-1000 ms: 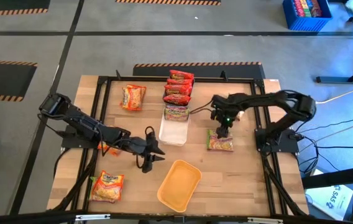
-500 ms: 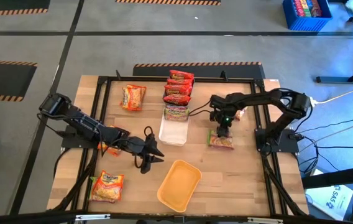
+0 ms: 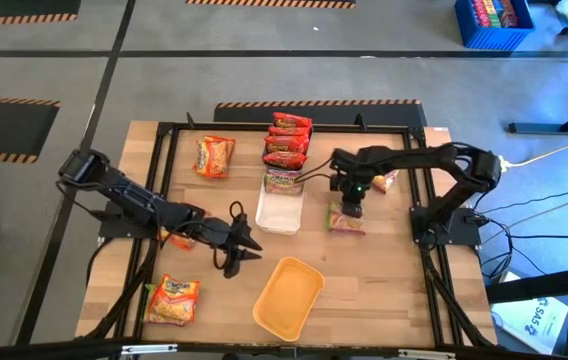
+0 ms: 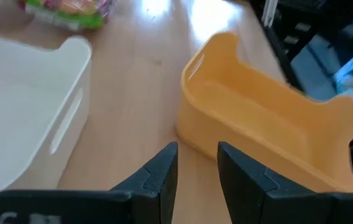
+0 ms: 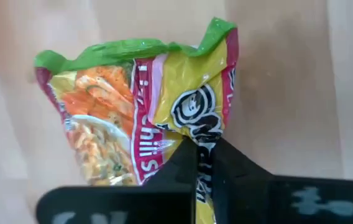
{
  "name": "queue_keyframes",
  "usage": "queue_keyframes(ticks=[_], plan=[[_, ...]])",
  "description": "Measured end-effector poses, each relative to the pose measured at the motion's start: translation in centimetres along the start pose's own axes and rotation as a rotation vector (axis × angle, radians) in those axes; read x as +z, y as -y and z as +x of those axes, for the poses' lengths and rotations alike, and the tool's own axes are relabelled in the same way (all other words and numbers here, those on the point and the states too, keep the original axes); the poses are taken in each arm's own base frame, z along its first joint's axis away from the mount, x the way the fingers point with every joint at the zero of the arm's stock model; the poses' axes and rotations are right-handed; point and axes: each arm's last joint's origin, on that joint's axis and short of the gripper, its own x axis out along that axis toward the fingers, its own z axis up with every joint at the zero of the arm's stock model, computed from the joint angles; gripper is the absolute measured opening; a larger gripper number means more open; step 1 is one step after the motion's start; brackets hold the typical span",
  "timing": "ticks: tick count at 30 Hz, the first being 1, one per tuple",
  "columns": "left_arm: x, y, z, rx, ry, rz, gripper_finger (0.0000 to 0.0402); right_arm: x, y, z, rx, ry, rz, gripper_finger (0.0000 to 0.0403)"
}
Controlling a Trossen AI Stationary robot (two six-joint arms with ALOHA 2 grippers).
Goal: Sort Maruchan noodles
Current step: Put the green noodle pack into the white bin
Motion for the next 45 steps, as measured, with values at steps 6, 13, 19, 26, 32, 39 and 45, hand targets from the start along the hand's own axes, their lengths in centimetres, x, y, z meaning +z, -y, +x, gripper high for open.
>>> queue_keyframes(ticks=[6, 13, 19, 26, 32, 39, 45], plan=[[0.7, -0.3, -1.4, 0.041, 0.013, 0.032, 0.0107, 2.0, -2.1, -2.2, -0.067, 0.039, -0.045, 0.0003], [1.1, -1.1, -2.1, 0.129, 0.027, 0.066, 0.0107, 4.6, -4.6, -5.4, -0.195, 0.067, -0.073, 0.0002], [1.0, -1.7, -2.1, 0.167, 0.008, 0.095, 0.0107, 6.5, -6.8, -8.4, -0.264, 0.144, -0.104, 0.0002], [0.8, -2.1, -2.2, 0.26, -0.006, 0.13, 0.0107, 8.8, -10.2, -11.0, -0.376, 0.325, -0.161, 0.0001], [0.6, -2.4, -2.2, 0.289, -0.019, 0.091, 0.0107, 10.2, -12.8, -10.8, -0.557, 0.504, -0.207, 0.0001], [-0.3, -2.8, -2.7, 0.355, -0.096, 0.004, 0.0107, 11.8, -13.7, -7.8, -0.686, 0.571, -0.146, 0.0001], [-0.3, -3.1, -2.8, 0.418, -0.082, 0.001, 0.0107, 13.0, -13.6, -4.8, -0.718, 0.53, -0.12, 0.0001]])
